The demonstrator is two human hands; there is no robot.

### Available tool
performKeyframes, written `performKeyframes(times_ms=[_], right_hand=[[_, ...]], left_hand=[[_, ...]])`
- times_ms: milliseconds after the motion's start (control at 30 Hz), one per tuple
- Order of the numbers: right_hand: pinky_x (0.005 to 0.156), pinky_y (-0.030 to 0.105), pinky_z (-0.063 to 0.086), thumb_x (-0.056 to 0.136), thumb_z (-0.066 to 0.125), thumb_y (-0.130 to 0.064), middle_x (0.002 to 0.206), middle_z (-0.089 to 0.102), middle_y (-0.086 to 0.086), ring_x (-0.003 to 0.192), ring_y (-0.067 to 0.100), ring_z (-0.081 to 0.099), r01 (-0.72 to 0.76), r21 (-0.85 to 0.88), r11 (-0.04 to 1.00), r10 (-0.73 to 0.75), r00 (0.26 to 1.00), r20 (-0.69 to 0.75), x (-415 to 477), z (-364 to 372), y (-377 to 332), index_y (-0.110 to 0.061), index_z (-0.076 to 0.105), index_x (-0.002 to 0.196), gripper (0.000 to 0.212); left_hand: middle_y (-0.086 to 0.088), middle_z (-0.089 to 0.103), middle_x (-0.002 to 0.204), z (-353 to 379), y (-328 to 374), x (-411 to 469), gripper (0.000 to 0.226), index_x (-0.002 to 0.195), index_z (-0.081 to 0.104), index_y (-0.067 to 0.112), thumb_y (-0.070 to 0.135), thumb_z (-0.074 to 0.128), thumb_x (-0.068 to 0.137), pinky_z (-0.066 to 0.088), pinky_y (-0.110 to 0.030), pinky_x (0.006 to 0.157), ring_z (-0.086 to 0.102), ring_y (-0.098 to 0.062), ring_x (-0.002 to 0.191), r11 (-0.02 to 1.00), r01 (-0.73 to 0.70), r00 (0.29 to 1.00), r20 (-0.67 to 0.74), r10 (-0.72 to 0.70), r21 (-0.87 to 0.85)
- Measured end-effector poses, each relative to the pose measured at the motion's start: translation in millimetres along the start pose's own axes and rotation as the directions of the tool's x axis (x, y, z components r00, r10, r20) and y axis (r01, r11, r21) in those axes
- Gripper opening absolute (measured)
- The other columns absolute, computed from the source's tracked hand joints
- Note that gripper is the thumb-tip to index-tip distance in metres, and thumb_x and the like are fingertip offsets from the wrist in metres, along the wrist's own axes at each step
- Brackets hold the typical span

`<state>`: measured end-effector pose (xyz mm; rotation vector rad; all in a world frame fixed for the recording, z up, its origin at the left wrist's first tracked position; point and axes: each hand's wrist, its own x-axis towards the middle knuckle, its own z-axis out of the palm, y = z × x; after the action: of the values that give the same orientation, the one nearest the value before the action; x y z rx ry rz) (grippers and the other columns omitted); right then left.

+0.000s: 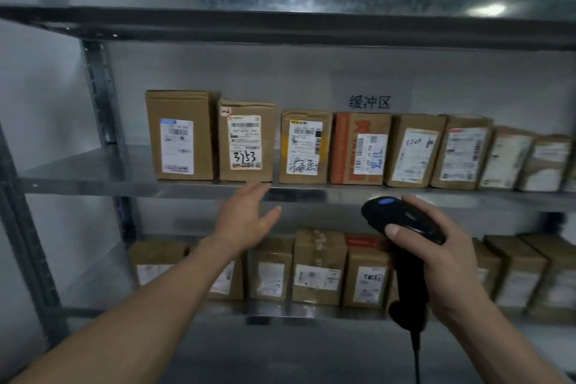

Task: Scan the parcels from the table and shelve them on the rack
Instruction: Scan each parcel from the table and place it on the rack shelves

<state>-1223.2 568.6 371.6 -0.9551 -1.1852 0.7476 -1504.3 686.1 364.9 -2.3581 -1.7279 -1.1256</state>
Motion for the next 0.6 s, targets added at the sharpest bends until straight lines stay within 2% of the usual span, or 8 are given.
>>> performKeyframes(times_ms=[67, 133, 233, 333, 367, 467, 600], right_hand=[[0.067, 0.04, 0.059, 0.072, 0.087, -0.01, 0.109, 0.075, 0.009, 0.083, 0.029, 0.076, 0.004, -0.015, 1.0, -0.005, 0.998, -0.066, -4.0, -37.3, -4.1, -0.026, 0.07, 0.122, 0.055], [0.069, 0.045, 0.057, 0.075, 0.084, -0.009, 0.109, 0.074, 0.014, 0.082, 0.04, 0.075, 0.006, -0.022, 1.0, -0.008, 0.991, -0.133, -8.3, -76.8, -9.6, -0.026, 0.069, 0.122, 0.052], [0.069, 0.044, 0.056, 0.079, 0.081, -0.007, 0.107, 0.075, 0.012, 0.077, 0.038, 0.075, -0.004, -0.057, 0.998, -0.01, 0.968, -0.25, -17.6, -136.5, -16.5, -0.025, 0.069, 0.12, 0.047], [0.077, 0.047, 0.058, 0.065, 0.09, -0.025, 0.11, 0.075, 0.011, 0.086, 0.038, 0.074, -0.013, -0.113, 0.993, -0.031, 0.927, -0.373, -26.8, -192.2, -19.7, -0.029, 0.071, 0.118, 0.057], [0.075, 0.047, 0.058, 0.065, 0.09, -0.026, 0.109, 0.075, 0.013, 0.086, 0.039, 0.074, -0.022, -0.128, 0.991, -0.033, 0.91, -0.413, -30.4, -209.6, -20.3, -0.029, 0.071, 0.119, 0.057], [0.064, 0.043, 0.057, 0.078, 0.082, -0.007, 0.1, 0.075, 0.014, 0.08, 0.041, 0.073, -0.04, -0.172, 0.984, -0.057, 0.85, -0.525, -40.9, -265.0, -23.5, -0.032, 0.072, 0.112, 0.043], [0.064, 0.042, 0.057, 0.08, 0.08, -0.003, 0.096, 0.076, 0.011, 0.078, 0.04, 0.074, -0.074, -0.252, 0.965, -0.117, 0.737, -0.666, -50.1, -329.0, -33.6, -0.032, 0.069, 0.108, 0.042]], left_hand=[[-0.001, 0.043, 0.154, 25.9, 46.9, 5.0, 0.062, 0.15, 0.043, 0.018, 0.044, 0.06, 0.097, 0.035, -0.034, 0.114, 0.041, -0.019, 0.139, 0.996, -0.084, 0.993, 0.081, 0.083, 0.015], [0.0, 0.041, 0.154, 55.7, 91.9, 12.2, 0.064, 0.151, 0.042, 0.018, 0.049, 0.058, 0.096, 0.036, -0.035, 0.114, 0.041, -0.016, 0.138, 0.987, -0.158, 0.977, 0.146, 0.153, 0.025], [0.0, 0.042, 0.153, 101.7, 154.1, 21.5, 0.064, 0.15, 0.041, 0.02, 0.053, 0.054, 0.097, 0.041, -0.038, 0.11, 0.044, -0.017, 0.134, 0.965, -0.262, 0.939, 0.232, 0.255, 0.001], [-0.003, 0.04, 0.156, 148.8, 214.5, 27.6, 0.066, 0.153, 0.039, 0.017, 0.053, 0.051, 0.098, 0.039, -0.038, 0.112, 0.041, -0.02, 0.139, 0.941, -0.337, 0.893, 0.308, 0.329, -0.029], [-0.004, 0.04, 0.156, 164.8, 234.6, 29.8, 0.066, 0.153, 0.039, 0.017, 0.053, 0.05, 0.099, 0.039, -0.038, 0.111, 0.041, -0.021, 0.139, 0.933, -0.357, 0.878, 0.328, 0.349, -0.039], [-0.005, 0.042, 0.153, 214.4, 299.7, 35.7, 0.063, 0.15, 0.041, 0.015, 0.052, 0.048, 0.1, 0.042, -0.039, 0.108, 0.043, -0.024, 0.137, 0.905, -0.419, 0.831, 0.372, 0.414, -0.072], [-0.004, 0.049, 0.144, 280.0, 386.3, 44.5, 0.056, 0.14, 0.05, 0.015, 0.051, 0.049, 0.098, 0.044, -0.037, 0.103, 0.047, -0.022, 0.129, 0.842, -0.513, 0.746, 0.4, 0.533, -0.166]])
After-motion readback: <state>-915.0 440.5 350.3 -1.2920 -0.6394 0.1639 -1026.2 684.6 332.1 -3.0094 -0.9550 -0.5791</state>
